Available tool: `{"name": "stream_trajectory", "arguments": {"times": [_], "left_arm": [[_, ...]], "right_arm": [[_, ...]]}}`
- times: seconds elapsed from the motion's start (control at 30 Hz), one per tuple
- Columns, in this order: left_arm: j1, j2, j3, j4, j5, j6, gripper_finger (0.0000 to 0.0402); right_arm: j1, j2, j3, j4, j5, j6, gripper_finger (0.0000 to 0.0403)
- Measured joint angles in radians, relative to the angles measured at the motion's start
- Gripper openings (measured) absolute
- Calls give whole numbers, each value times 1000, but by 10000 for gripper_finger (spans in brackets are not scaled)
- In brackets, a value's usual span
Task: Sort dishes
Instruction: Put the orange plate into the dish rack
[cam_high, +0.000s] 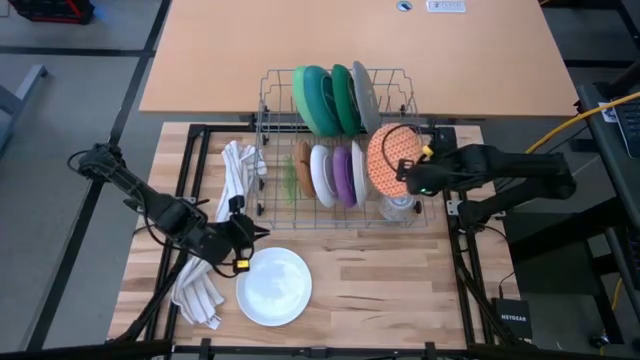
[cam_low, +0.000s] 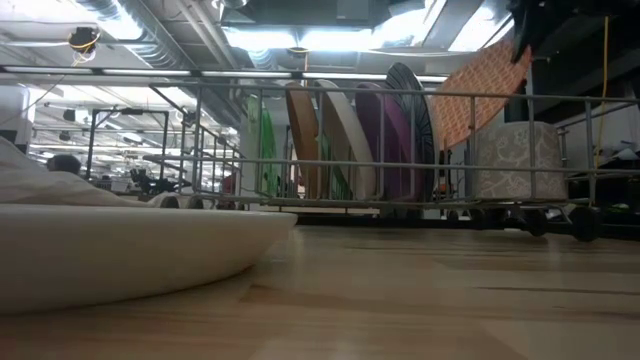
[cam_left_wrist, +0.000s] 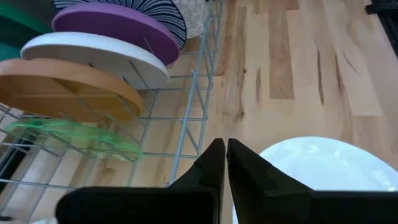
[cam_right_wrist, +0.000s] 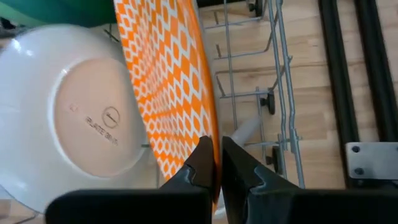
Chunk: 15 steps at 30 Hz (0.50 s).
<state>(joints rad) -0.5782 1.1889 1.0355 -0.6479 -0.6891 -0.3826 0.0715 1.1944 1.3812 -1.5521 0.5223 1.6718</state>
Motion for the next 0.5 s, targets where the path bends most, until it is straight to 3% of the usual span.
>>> {"name": "stream_trajectory", "arguments": {"times": [0.27, 0.5], "left_arm": [[12, 0, 0, 0, 0, 48, 8], [12, 0, 0, 0, 0, 55, 8]], "right_arm": [[1, 71, 10, -7, 5, 26, 12], [-1, 73, 137, -36, 2, 22, 12]]}}
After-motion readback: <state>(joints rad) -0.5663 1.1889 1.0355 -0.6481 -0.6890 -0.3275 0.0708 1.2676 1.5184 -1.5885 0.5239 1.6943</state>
